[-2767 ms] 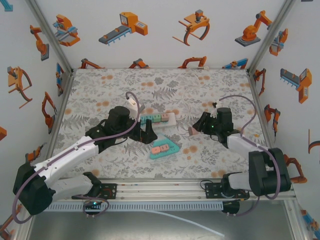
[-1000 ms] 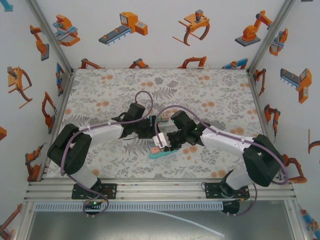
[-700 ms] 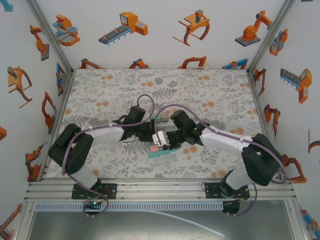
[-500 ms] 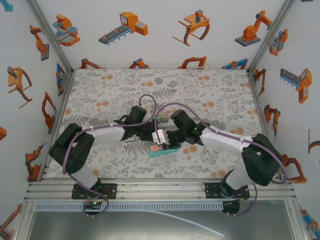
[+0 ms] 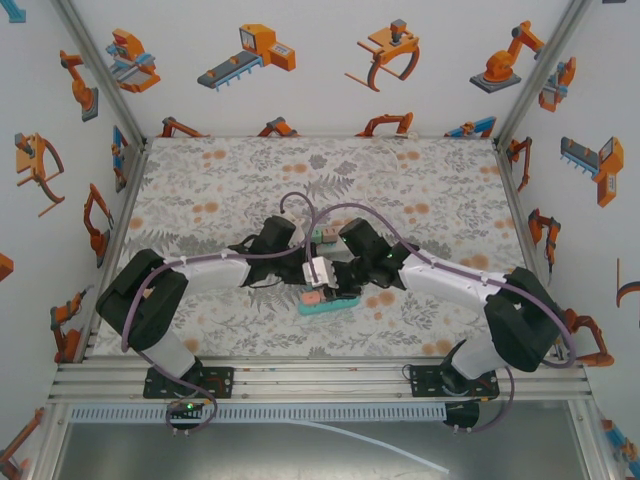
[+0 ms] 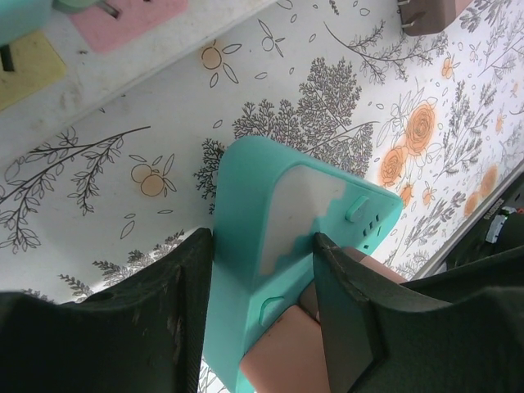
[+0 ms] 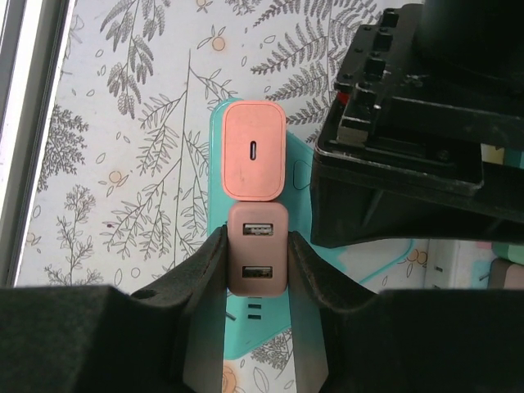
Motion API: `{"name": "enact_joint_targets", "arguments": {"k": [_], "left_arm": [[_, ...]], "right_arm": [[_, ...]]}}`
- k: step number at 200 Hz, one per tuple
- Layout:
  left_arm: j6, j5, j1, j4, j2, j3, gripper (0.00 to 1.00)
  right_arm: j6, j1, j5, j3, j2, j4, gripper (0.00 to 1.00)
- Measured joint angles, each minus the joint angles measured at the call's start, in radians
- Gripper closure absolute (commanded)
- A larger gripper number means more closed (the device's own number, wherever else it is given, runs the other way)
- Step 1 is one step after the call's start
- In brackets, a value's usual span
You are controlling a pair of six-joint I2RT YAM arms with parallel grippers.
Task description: Pull the plug off the socket
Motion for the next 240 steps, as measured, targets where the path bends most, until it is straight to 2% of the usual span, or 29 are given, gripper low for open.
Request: {"name": "enact_joint_targets", "arguments": {"k": [26, 94, 154, 213, 240], "left_arm": [[-0.003, 0.005, -0.006, -0.005, 0.0, 0.0, 0.53], [-0.003, 0.029, -0.014, 0.02, 0.01, -0.007, 0.53], [-0.011, 0.041, -0.014, 0.145, -0.003, -0.083, 0.53], [-0.034, 0.047, -0.019, 0.193, -0.01, -0.109, 0.53], [-0.036, 0.044, -0.019, 0.199, -0.01, -0.115, 0.53]], "right_arm": [[-0.017, 0.019, 0.034, 0.01, -0.007, -0.032, 0.86], [0.098, 0.023, 0.057, -0.025, -0.043, 0.002, 0.86], [0.187, 0.026, 0.073, -0.056, -0.067, 0.051, 0.87], [0.12, 0.035, 0.06, -0.064, -0.133, 0.016, 0.9], [0.107, 0.038, 0.023, -0.063, -0.234, 0.108, 0.91]]}}
